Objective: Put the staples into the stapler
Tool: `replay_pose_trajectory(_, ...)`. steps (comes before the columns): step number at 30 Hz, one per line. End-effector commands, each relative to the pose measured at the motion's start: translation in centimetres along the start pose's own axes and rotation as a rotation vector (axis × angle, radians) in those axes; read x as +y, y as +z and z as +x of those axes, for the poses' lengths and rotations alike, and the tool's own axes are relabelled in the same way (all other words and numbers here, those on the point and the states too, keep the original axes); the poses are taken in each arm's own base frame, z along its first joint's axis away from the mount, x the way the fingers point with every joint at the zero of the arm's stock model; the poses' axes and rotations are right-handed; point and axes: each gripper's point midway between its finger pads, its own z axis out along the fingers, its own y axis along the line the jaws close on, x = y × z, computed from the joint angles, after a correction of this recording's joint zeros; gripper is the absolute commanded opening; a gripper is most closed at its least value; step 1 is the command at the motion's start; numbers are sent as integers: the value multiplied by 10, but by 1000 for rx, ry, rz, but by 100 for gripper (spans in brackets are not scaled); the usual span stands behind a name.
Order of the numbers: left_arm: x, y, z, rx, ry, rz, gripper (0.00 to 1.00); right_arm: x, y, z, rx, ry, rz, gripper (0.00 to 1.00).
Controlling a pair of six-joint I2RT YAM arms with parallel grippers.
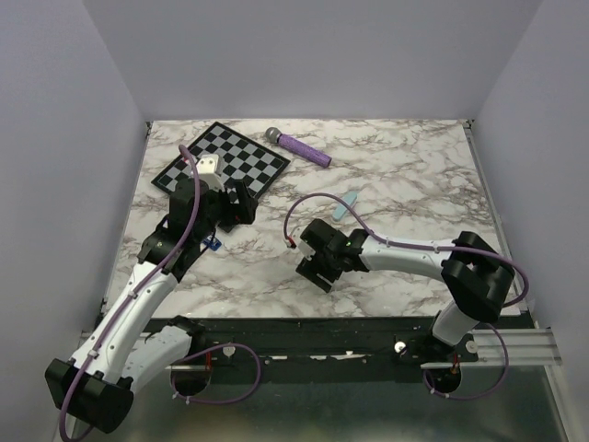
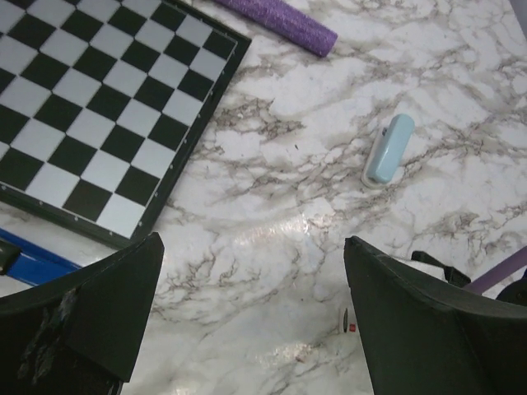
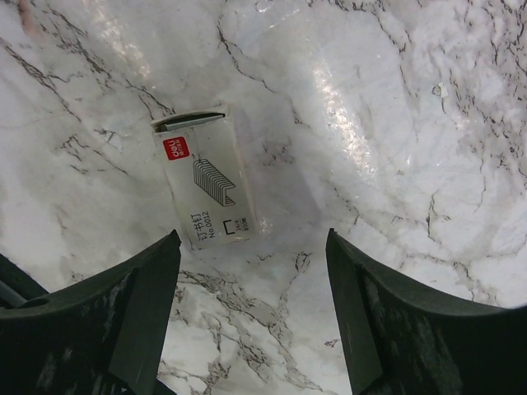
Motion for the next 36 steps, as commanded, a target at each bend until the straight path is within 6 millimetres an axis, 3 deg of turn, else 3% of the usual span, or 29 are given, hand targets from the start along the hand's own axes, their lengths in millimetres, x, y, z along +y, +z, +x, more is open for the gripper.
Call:
replay_pose_trajectory(1,1,-1,59,173,-142,9,99,-8,5,-4,15,-20,53,79)
replay_pose_trajectory(7,-3,13,103,281,-255,29,99,-32,6,-12,4,11,180,79)
replay_pose_trajectory(14,-14,25,136,361,-321,42,98,-62,-5,-18,-30,119,287,78)
replay_pose_trajectory(18,-31,29,154,396,-363,54,97,-60,-22,-24,-81,168,260,77)
replay_pose_trajectory(21,-43,31,173,430,-384,52,95,-54,-35,-31,-147,311,185,75)
replay_pose_trajectory(25,-58,34,190,474,-457,57,92,-53,-39,-33,-206,462,50,71)
replay_pose_trajectory(27,-64,37,195,488,-465,63,89,-44,-37,-40,-231,495,-45,68)
replay_pose_trajectory(31,-71,39,203,509,-474,64,88,-47,-22,-39,-217,553,-99,64)
replay_pose_trajectory(36,-74,40,213,541,-467,51,87,-35,-2,-39,-197,613,-225,56)
